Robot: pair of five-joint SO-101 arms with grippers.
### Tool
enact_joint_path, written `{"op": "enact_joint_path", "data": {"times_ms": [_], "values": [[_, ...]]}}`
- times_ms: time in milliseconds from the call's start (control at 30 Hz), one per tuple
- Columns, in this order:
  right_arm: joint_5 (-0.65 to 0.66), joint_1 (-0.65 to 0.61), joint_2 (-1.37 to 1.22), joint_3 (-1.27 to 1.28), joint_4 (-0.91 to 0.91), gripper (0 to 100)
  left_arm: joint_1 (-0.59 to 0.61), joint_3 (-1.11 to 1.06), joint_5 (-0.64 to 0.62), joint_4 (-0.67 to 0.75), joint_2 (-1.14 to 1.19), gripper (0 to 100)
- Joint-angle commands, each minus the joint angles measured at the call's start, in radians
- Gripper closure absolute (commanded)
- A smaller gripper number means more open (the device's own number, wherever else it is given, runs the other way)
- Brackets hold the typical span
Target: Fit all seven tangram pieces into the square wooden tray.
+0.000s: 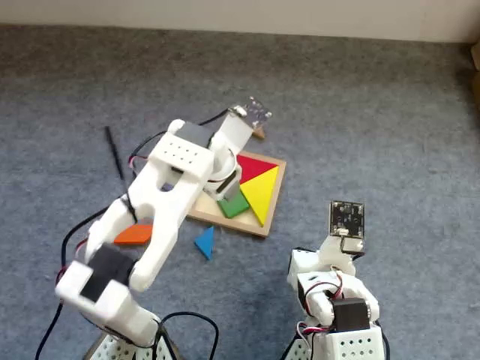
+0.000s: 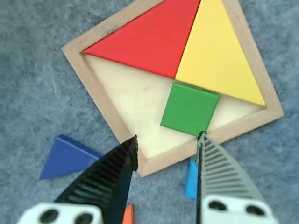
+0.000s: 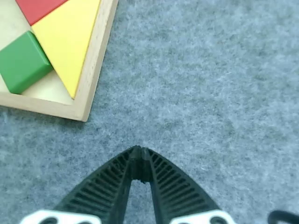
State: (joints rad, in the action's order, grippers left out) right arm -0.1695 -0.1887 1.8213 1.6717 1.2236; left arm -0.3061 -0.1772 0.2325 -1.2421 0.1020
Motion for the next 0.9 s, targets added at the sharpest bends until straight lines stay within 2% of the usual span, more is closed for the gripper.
{"op": "enact_joint_path", "data": {"times_ms": [0,267,400,467,533,633,867], "values": [[0.008,0.018,0.016,0.119,-0.022,99.4,-0.015,-0.11,0.002,-0.023,-0.177,78],[0.008,0.018,0.016,0.119,-0.022,99.4,-0.015,-0.387,0.003,-0.011,-0.371,78],[0.008,0.018,0.016,0.119,-0.022,99.4,-0.015,-0.519,-0.005,0.098,-0.348,73],[0.008,0.018,0.016,0.119,-0.022,99.4,-0.015,-0.558,-0.068,0.147,-0.318,71],[0.008,0.018,0.016,0.119,-0.022,99.4,-0.015,-0.572,-0.127,0.181,-0.277,69],[0.008,0.018,0.016,0.119,-0.022,99.4,-0.012,-0.555,-0.146,0.212,-0.197,69],[0.008,0.018,0.016,0.119,-0.022,99.4,0.002,-0.421,-0.147,0.117,-0.047,72]]}}
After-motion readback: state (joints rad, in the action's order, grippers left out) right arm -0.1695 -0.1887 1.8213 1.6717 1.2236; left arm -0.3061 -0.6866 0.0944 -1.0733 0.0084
